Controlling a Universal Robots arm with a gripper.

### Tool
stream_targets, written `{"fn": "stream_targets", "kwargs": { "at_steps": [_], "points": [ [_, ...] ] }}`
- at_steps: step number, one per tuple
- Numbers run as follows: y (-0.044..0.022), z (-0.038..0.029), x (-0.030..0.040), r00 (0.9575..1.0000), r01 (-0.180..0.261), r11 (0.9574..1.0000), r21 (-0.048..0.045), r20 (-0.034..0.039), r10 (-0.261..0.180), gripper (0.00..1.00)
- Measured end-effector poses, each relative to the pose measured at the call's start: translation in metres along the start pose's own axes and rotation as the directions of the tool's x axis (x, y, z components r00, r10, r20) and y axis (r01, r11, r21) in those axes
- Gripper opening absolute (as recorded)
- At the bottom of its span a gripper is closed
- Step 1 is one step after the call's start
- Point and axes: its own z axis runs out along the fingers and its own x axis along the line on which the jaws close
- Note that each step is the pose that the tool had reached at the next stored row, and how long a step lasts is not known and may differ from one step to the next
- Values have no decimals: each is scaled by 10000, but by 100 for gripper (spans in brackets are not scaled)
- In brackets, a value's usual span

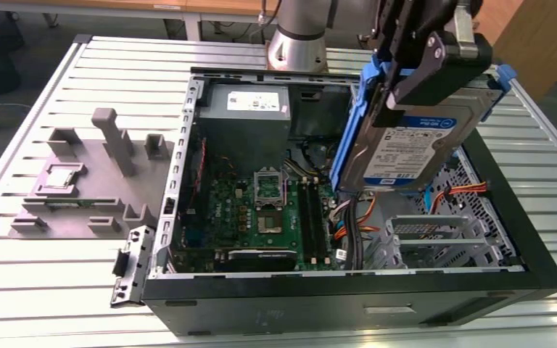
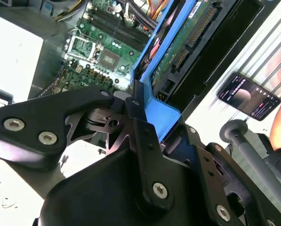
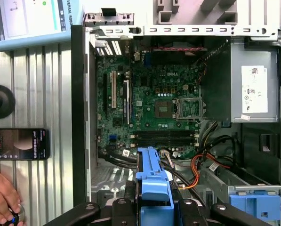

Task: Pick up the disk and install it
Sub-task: 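Insert the disk into the insertion slot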

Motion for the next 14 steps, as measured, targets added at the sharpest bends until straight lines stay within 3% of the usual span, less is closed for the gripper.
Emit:
{"fn": "stream_targets", "kwargs": {
  "at_steps": [6, 14],
  "points": [
    [-96, 5, 7, 10000, 0, 10000, -1, -1, 0, 36],
    [-114, 6, 7, 10000, 0, 10000, -1, -1, 0, 36]
  ]
}}
